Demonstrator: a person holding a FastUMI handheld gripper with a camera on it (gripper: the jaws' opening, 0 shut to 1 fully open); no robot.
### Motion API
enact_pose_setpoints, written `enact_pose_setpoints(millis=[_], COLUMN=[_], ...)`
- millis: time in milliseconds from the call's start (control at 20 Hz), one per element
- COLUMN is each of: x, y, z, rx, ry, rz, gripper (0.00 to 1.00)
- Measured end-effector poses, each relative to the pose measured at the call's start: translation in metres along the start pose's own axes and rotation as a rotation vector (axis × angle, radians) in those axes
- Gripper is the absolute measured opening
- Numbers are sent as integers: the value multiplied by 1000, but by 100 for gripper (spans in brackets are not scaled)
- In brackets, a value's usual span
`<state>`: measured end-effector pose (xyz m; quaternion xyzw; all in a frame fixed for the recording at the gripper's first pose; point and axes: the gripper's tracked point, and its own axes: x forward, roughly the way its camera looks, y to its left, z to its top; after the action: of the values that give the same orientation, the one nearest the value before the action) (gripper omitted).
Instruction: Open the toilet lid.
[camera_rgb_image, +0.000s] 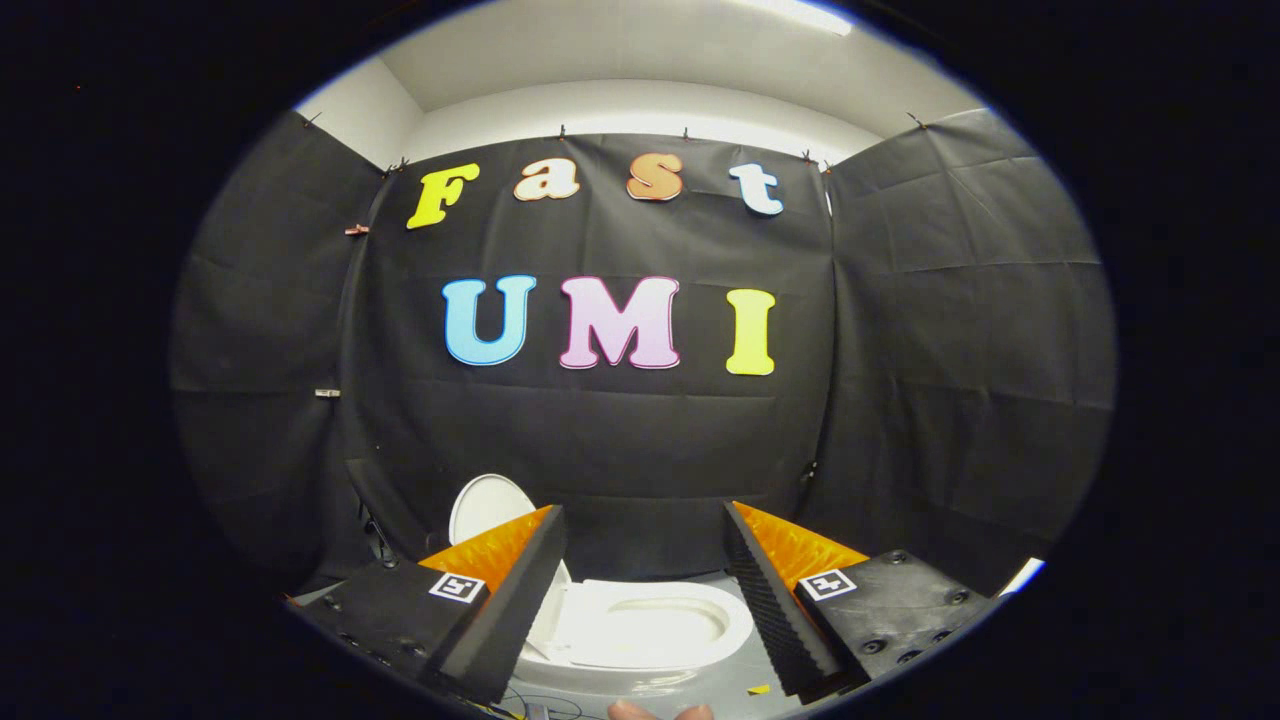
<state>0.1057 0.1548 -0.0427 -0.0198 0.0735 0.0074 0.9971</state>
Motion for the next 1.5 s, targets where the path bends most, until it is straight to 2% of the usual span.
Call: enact_pose_setpoints(millis=[550, 1000, 1500], x=[-46, -72, -82], y=[-78, -87, -92], z=[-5, -19, -10], rx=[34, 36, 22], ry=[-44, -35, -66], rz=[1, 40, 11], gripper=[98, 100, 100])
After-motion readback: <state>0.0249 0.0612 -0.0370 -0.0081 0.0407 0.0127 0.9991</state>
